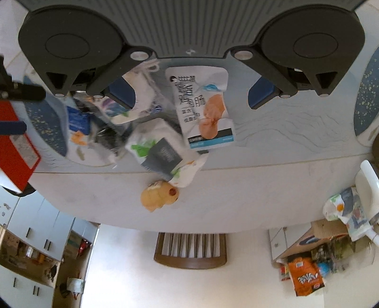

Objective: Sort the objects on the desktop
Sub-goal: 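Grasp the white bread bag with left tool while right grasps black snack pack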

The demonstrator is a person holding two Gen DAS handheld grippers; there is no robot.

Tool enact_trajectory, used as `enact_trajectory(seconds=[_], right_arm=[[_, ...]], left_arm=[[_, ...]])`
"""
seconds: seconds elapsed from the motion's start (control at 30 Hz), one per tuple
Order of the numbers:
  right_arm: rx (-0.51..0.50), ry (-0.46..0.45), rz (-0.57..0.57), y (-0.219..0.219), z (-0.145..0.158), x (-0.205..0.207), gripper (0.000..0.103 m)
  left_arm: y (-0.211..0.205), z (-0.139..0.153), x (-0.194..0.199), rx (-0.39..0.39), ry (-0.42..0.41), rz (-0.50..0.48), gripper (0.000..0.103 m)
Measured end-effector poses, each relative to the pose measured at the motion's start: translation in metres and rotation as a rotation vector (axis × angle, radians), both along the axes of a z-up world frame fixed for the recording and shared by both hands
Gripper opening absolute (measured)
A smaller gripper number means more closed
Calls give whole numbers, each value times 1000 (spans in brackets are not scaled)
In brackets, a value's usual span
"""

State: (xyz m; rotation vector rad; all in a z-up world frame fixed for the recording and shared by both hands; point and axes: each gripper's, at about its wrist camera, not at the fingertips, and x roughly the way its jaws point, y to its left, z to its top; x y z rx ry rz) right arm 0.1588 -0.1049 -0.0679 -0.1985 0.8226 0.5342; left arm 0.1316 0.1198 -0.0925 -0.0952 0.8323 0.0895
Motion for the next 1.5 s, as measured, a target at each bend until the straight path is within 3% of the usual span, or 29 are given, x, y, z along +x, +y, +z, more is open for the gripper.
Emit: enact_trajectory(seconds=[0.23,0.4,0.83,1.0,1.2,1.5], right_arm=[[-23,12,32,21,-15,1,79],[-34,27,37,27,-24,3,78],[-30,77,-1,37,-41,16,75],[-26,125,-19,39,-48,24,56],[-42,140,-34,34,-54,26,48],[-49,141,-48,30,-55,27,40]], left_arm=[[10,-13,20,-36,4,20,101],[30,-11,23,-123,-8,94,101],[30,-37,45,-85,65,112,101],[29,-38,47,-57,68,102,98],[21,-39,46,-10,62,85,95],[13,-36,46,24,43,49,68]])
